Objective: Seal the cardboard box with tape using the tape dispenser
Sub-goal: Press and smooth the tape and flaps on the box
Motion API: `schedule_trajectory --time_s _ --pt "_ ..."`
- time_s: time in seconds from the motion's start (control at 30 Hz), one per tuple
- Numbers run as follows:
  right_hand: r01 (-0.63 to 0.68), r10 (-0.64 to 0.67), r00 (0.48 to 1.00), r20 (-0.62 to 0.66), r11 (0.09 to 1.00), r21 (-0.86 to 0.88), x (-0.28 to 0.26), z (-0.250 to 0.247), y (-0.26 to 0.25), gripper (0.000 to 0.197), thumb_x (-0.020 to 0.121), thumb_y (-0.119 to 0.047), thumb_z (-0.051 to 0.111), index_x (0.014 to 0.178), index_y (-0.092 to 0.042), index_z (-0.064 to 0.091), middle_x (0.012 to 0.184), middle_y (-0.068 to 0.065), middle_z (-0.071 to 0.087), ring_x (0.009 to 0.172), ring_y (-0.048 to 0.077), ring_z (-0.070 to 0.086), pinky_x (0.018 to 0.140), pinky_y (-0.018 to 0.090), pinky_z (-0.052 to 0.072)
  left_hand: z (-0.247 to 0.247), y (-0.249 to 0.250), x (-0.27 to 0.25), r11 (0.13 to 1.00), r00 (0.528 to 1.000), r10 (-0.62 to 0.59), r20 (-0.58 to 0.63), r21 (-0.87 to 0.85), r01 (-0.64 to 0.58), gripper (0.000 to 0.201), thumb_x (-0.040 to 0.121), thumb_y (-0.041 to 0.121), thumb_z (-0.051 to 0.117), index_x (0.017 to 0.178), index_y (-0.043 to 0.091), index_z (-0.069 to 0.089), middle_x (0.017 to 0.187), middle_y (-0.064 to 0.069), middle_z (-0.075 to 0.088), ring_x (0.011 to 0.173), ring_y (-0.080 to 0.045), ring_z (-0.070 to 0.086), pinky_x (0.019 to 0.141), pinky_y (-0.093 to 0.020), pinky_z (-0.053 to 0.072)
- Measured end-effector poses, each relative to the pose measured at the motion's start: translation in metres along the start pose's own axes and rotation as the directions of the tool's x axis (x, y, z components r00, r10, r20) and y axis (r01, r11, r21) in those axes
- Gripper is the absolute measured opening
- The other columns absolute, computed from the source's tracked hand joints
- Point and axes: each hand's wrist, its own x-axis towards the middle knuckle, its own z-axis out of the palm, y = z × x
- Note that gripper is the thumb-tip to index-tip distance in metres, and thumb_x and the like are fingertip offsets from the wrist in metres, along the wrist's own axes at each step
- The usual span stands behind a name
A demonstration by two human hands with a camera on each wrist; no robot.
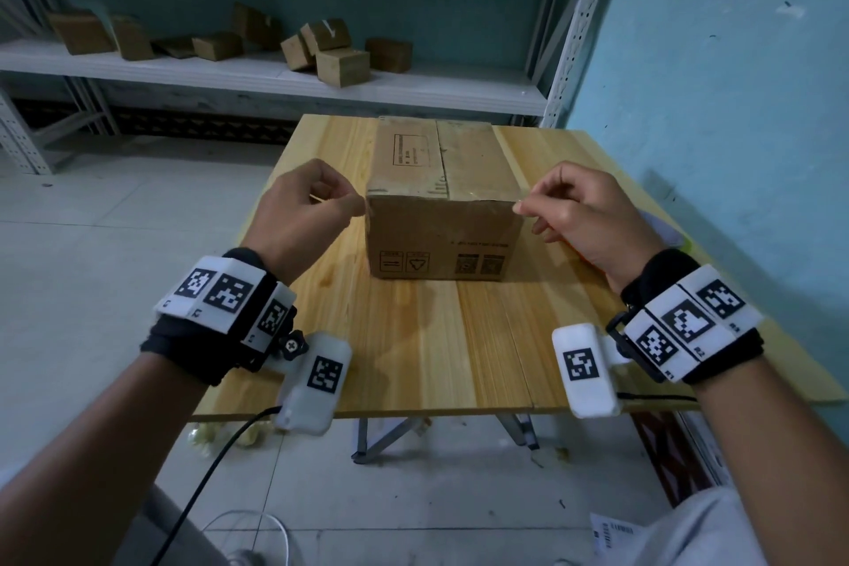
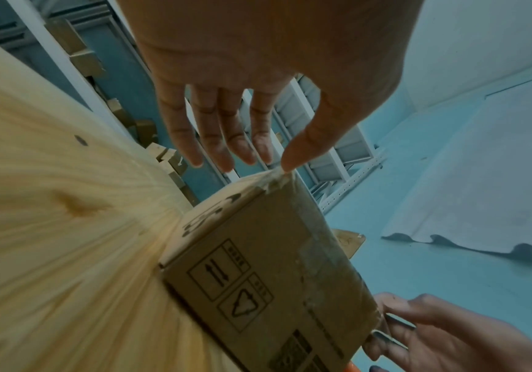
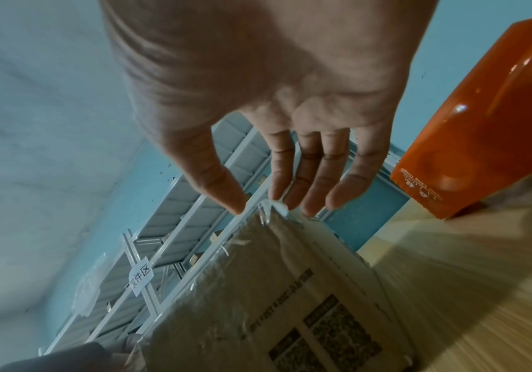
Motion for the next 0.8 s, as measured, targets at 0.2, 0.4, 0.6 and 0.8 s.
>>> schedule_trajectory --time_s 0.2,0.4,0.6,0.8 --pt "0.006 -0.007 1.000 -0.024 0.998 -0.063 -0.0024 0.0022 0.0010 0.016 0.077 -0.029 0.076 0.079 -0.019 0.063 0.088 0.008 0.068 0.090 0.029 0.066 0.085 0.054 0.055 0.0010 0.0001 -0.0054 0.999 0.999 0.031 0.023 0.026 -0.032 0.032 0.071 0.044 0.062 0.086 0.016 0.060 0.088 -0.004 0.067 0.085 -0.022 0.065 0.080 -0.049 0.054" --pt "0.026 -0.028 0.999 -0.017 0.996 -0.082 -0.0019 0.0018 0.0025 0.014 0.081 -0.027 0.075 0.079 -0.018 0.065 0.082 0.008 0.069 0.085 0.028 0.067 0.084 0.053 0.055 0.0023 -0.0019 -0.0028 0.996 0.998 0.061 0.002 0.072 -0.061 0.017 0.078 0.030 0.065 0.081 0.013 0.062 0.081 -0.007 0.068 0.083 -0.028 0.064 0.078 -0.052 0.054" --pt "0.043 -0.044 0.999 -0.015 0.996 -0.084 -0.0003 -0.0016 0.0051 0.012 0.081 -0.023 0.076 0.080 -0.015 0.068 0.079 0.009 0.070 0.083 0.028 0.068 0.085 0.053 0.055 0.0050 -0.0039 0.0000 0.996 0.997 0.066 -0.029 0.061 -0.064 0.007 0.081 0.016 0.067 0.078 0.010 0.066 0.072 0.000 0.069 0.071 -0.012 0.064 0.073 -0.036 0.056" --pt "0.077 -0.080 0.996 -0.030 0.992 -0.095 0.0002 -0.0030 0.0075 0.011 0.082 -0.019 0.075 0.075 -0.016 0.066 0.080 0.008 0.069 0.084 0.029 0.066 0.083 0.052 0.056 0.0056 -0.0059 -0.0011 0.994 0.994 0.113 -0.005 0.005 -0.113 0.008 0.081 0.016 0.070 0.077 0.011 0.066 0.073 0.000 0.070 0.064 -0.003 0.063 0.057 -0.012 0.050"
